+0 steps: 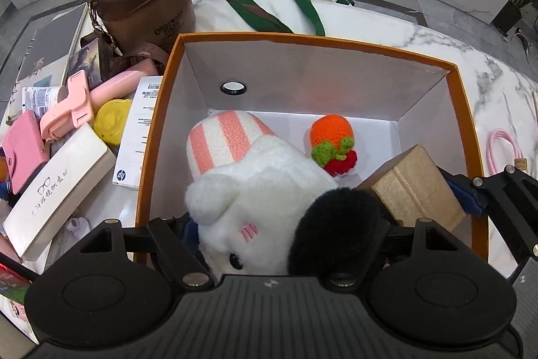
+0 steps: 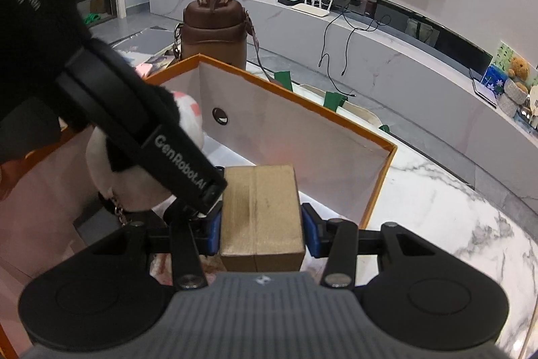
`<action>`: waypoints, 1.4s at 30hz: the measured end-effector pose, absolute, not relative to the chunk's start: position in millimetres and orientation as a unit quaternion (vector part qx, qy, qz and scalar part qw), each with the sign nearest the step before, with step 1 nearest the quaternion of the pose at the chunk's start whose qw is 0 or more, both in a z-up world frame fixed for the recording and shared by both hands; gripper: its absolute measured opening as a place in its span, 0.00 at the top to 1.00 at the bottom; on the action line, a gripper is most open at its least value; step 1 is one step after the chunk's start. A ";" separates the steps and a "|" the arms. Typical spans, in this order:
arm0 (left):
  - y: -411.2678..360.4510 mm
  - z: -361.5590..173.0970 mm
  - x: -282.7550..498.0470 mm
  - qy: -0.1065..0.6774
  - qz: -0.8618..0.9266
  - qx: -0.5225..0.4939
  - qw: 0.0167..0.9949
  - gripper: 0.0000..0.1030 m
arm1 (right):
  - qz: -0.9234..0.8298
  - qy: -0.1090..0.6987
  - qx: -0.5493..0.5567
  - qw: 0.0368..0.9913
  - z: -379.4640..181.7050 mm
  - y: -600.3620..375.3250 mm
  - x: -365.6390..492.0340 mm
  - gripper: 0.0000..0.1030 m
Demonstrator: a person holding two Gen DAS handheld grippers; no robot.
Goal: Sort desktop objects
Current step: 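Lower and release the plush cow and cardboard box into the box with both tools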
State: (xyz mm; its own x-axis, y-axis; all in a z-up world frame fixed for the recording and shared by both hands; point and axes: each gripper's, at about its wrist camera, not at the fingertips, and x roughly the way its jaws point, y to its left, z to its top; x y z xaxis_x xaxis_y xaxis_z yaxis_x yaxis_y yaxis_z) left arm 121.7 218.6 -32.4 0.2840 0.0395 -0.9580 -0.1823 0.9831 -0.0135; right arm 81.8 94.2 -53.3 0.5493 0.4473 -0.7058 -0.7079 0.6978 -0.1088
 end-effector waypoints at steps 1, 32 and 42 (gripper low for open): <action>217.8 -32.8 122.6 0.597 0.068 -0.056 0.798 0.13 | 0.336 0.334 -0.197 0.858 -53.8 94.7 80.7 0.53; 205.4 3.5 112.1 0.586 0.065 -0.052 0.806 0.13 | 0.348 0.301 -0.165 0.873 -25.1 77.0 72.2 0.44; 154.4 32.8 101.2 0.551 0.065 0.048 0.830 0.13 | 0.340 0.278 -0.164 0.883 -7.1 56.2 63.7 0.44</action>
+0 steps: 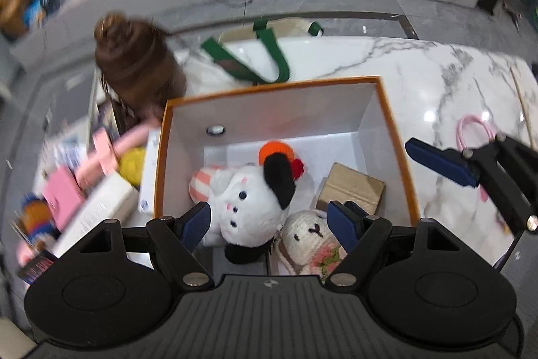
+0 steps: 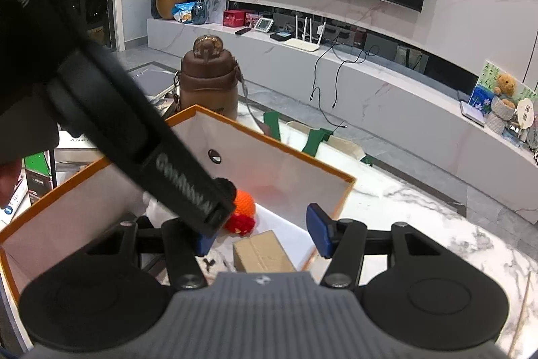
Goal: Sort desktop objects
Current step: 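Lower and release the plush cow and cardboard box into the box with both tools, then move both open tools away from the box toward the pink lanyard and keychains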
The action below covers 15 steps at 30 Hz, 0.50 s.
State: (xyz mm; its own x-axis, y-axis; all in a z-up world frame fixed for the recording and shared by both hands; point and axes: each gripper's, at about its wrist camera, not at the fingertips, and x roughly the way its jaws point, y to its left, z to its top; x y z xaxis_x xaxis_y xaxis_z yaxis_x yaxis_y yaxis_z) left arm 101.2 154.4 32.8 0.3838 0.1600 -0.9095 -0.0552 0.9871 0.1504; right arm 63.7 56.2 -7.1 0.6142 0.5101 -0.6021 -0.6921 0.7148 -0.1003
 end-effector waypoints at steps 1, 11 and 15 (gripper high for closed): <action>148.4 35.7 100.8 0.548 0.062 0.056 0.833 0.13 | 0.338 0.275 -0.164 0.885 -5.6 52.1 62.4 0.44; 89.3 52.1 100.2 0.530 0.020 0.072 0.844 0.13 | 0.303 0.261 -0.148 0.905 7.9 -6.8 58.3 0.44; 65.3 49.4 100.3 0.531 0.008 0.079 0.844 0.13 | 0.291 0.264 -0.144 0.908 5.6 -27.9 58.8 0.44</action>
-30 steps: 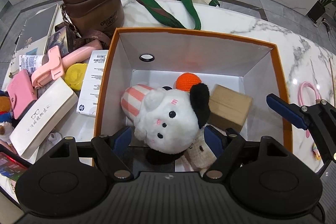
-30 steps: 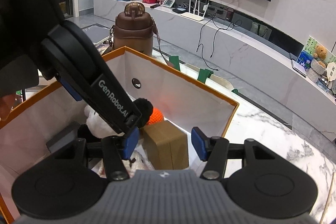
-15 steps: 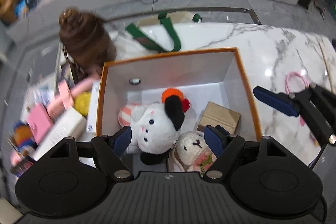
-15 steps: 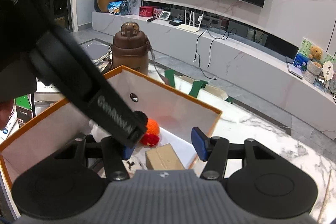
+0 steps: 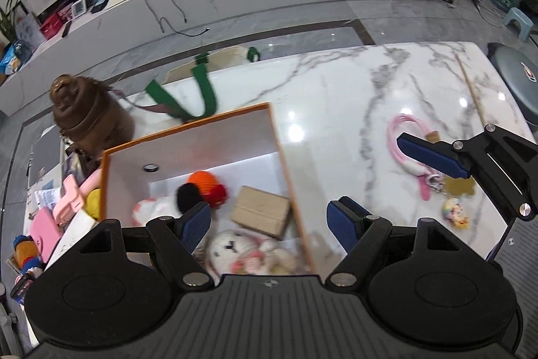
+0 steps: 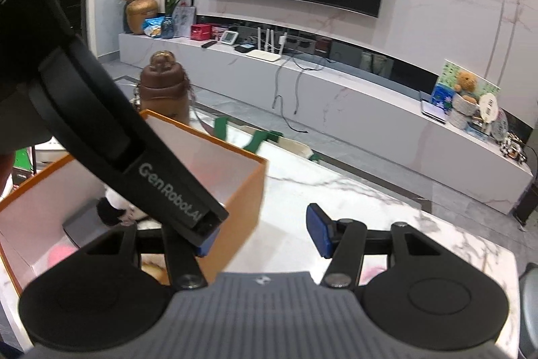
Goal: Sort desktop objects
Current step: 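Move both open tools away from the box toward the pink lanyard and keychains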
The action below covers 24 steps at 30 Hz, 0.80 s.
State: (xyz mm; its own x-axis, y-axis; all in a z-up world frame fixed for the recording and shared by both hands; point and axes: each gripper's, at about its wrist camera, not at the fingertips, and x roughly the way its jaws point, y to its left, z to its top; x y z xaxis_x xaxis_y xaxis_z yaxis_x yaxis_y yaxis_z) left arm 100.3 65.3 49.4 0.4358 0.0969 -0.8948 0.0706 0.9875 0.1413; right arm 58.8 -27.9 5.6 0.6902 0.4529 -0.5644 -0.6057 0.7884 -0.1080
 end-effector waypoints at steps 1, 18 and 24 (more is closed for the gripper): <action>60.0 48.7 101.0 0.531 0.005 0.080 0.844 0.13 | 0.289 0.266 -0.144 0.909 5.2 -33.0 58.8 0.44; -26.7 32.4 110.6 0.534 -0.032 0.102 0.839 0.13 | 0.242 0.281 -0.132 0.919 -9.4 -113.7 61.0 0.45; -49.1 21.8 114.6 0.541 -0.045 0.100 0.834 0.13 | 0.230 0.290 -0.124 0.921 -18.7 -138.1 68.0 0.45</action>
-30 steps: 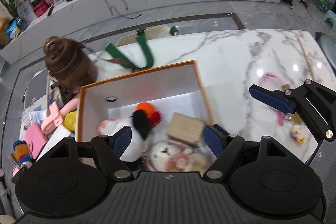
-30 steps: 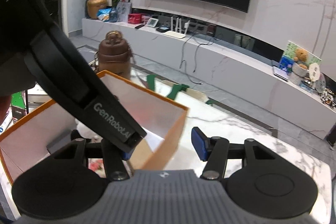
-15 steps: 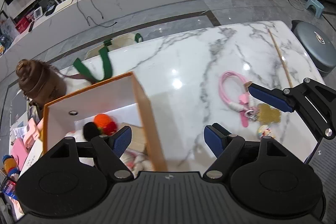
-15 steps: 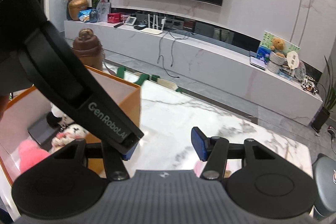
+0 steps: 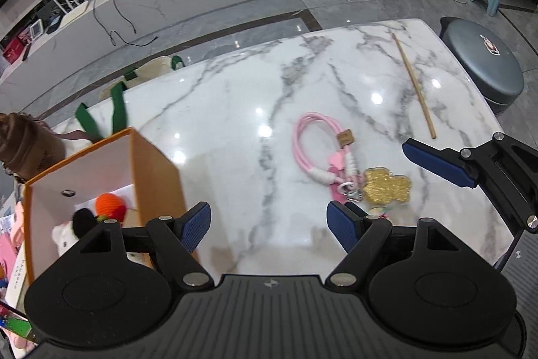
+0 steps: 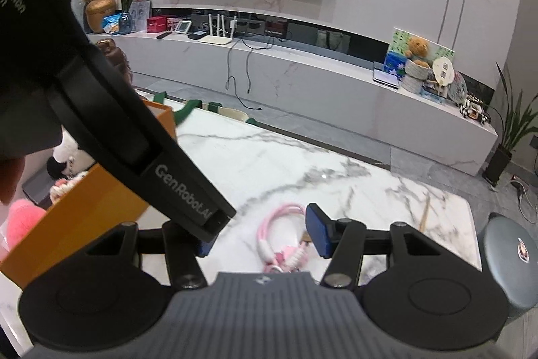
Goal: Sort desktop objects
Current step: 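Move both open tools away from the box toward the pink lanyard and keychains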
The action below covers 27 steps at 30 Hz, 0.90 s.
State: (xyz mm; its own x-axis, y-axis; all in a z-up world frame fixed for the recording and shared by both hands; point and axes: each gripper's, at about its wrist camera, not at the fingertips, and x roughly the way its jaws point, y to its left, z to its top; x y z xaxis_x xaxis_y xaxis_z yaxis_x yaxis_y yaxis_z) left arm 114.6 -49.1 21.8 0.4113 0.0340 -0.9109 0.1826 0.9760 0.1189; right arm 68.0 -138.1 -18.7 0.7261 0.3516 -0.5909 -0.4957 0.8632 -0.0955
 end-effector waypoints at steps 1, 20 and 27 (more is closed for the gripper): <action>-52.8 19.9 115.6 0.542 -0.046 0.100 0.833 0.13 | 0.228 0.293 -0.124 0.920 -20.5 -141.7 69.5 0.45; -77.0 -36.2 155.5 0.558 -0.044 0.038 0.828 0.12 | 0.105 0.363 -0.009 0.926 -49.7 -284.4 119.8 0.41; -90.5 -63.9 172.3 0.567 -0.062 -0.036 0.821 0.12 | 0.105 0.373 -0.019 0.922 -57.7 -292.0 125.6 0.41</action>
